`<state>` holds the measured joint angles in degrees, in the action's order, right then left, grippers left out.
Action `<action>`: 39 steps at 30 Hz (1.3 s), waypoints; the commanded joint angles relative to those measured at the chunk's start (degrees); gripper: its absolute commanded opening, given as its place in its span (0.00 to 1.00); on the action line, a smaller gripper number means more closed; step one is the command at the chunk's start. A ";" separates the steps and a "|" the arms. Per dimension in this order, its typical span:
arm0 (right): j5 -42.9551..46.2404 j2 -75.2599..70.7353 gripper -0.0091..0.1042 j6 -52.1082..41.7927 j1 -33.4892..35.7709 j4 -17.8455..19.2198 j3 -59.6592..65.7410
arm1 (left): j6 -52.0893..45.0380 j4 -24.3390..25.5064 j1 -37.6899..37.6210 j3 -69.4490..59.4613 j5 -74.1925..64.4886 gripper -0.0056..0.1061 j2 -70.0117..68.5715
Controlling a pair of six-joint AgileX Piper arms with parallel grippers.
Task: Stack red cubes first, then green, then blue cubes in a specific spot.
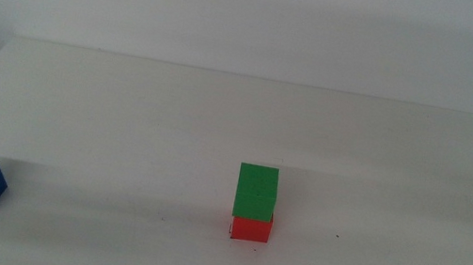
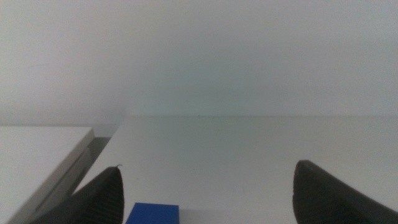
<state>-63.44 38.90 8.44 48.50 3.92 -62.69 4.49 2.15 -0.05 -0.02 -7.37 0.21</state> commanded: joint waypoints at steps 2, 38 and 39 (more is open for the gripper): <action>0.41 -0.25 0.89 -0.58 0.08 0.16 0.37 | 2.22 -2.56 1.01 4.60 0.49 0.86 5.93; 0.55 -0.25 0.89 -0.58 0.08 -0.55 0.37 | -20.07 -8.56 13.48 67.65 -59.54 0.86 87.99; 0.55 -0.25 0.89 -0.58 0.08 -0.55 0.37 | -20.84 -9.26 13.88 67.65 -58.84 0.86 89.29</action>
<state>-63.44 38.90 8.31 48.50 3.04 -62.69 -15.09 -5.72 13.13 67.85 -67.73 87.74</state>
